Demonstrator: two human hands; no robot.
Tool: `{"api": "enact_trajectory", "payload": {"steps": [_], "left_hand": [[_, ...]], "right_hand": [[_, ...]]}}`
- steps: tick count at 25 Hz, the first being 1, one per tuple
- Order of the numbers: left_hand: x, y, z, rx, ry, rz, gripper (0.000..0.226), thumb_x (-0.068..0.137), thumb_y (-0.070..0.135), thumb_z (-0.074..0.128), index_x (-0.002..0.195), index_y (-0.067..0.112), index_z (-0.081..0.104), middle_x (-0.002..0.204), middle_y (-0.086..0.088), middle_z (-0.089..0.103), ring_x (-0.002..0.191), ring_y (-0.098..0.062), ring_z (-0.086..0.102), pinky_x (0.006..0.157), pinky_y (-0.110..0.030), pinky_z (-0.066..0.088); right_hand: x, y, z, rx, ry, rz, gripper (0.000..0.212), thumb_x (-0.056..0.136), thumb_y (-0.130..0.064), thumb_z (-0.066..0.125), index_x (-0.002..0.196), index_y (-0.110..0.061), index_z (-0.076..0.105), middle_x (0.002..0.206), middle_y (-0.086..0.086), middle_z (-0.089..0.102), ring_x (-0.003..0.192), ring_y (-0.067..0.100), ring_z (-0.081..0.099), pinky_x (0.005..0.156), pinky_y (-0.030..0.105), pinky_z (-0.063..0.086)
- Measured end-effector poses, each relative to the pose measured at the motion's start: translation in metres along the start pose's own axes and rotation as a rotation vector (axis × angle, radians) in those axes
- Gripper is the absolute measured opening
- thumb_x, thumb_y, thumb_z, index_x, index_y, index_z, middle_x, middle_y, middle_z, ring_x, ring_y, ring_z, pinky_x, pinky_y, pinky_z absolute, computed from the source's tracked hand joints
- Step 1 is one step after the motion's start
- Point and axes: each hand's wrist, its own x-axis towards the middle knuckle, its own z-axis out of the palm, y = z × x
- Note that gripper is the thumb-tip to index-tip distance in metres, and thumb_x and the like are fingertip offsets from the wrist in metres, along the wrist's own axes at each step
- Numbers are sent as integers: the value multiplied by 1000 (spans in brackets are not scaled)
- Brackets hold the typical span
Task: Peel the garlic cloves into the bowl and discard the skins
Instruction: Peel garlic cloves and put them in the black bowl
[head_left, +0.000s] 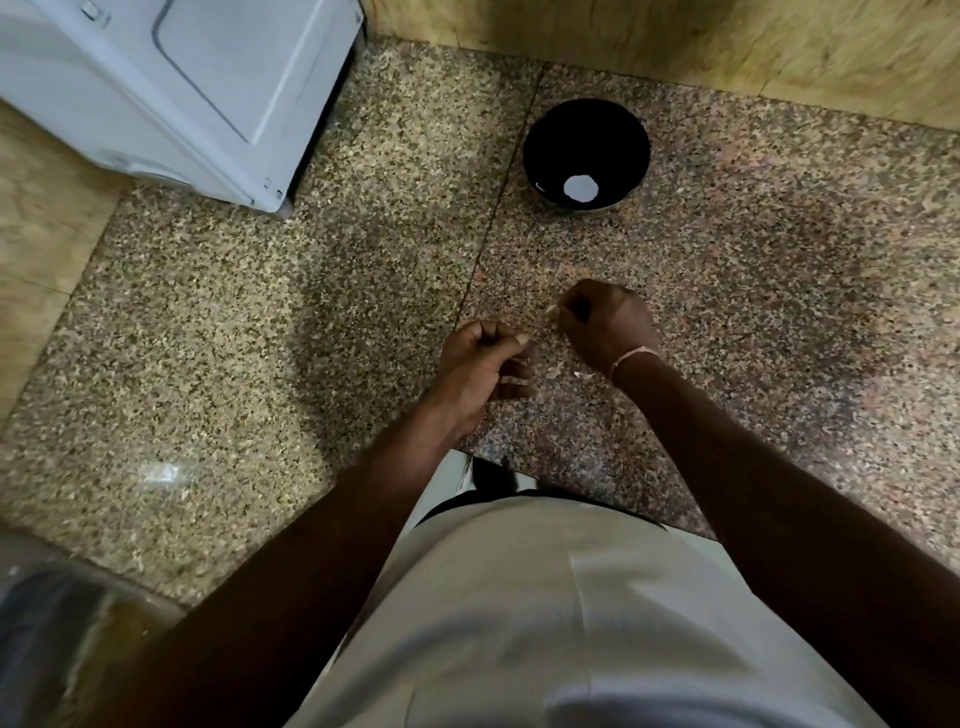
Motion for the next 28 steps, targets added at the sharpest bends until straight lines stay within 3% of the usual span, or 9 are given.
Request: {"api": "enact_trajectory", "payload": {"steps": [3,8,10,13,16,20,24,28], "left_hand": [[-3,-4,-3,38,16,7,9,97,8,72,101,7,64,85,-10,73,61,-20,70,52,-32,59],[1,-14,-5,221,38,11,9,97,3,72,93,9,66,84,-7,71,60,-14,67,55,-33,61],[4,-20,-4,287,35,13,11,96,2,72,91,11,68,82,-7,72,61,-14,66,61,-38,64],[11,-28,3,413,38,20,13,94,7,75,89,19,72,80,-1,77,73,-22,72,80,-54,65],[14,-30,18,668,82,107,10,93,16,74,97,24,70,97,0,77,92,-23,74,84,-44,63],[14,-36,36,889,42,226,24,95,12,70,119,12,70,107,-2,72,98,-20,68,76,-22,52],[11,-37,41,842,-64,208,29,98,3,66,126,9,69,119,-7,72,107,-20,68,91,-31,58],[9,-29,34,668,-26,172,25,96,3,70,115,19,74,108,5,76,98,-12,73,79,-24,62]], "right_hand": [[9,-3,5,-91,1,38,19,95,-35,64,96,-19,74,90,6,75,82,27,70,72,36,57],[-4,5,-6,33,-9,36,8,91,-27,72,94,-20,76,87,2,76,79,21,70,70,30,55],[-20,15,-15,63,-12,40,9,89,-20,74,97,-21,79,91,1,78,80,16,71,74,30,58],[-50,30,-16,-14,5,82,18,93,-17,68,109,-15,77,101,11,76,88,27,72,80,37,60],[-69,27,-6,-55,18,53,16,95,-15,65,105,-10,77,101,16,70,87,34,68,78,42,58],[-76,20,-4,11,-24,6,25,85,-1,66,106,-5,78,102,20,72,93,37,68,83,39,55],[-89,38,-11,-51,63,145,23,89,-6,63,108,-5,76,103,22,68,91,40,66,82,39,53],[-87,16,4,-50,-30,59,21,94,-5,55,103,-6,74,98,18,64,86,36,63,74,37,51]]}}
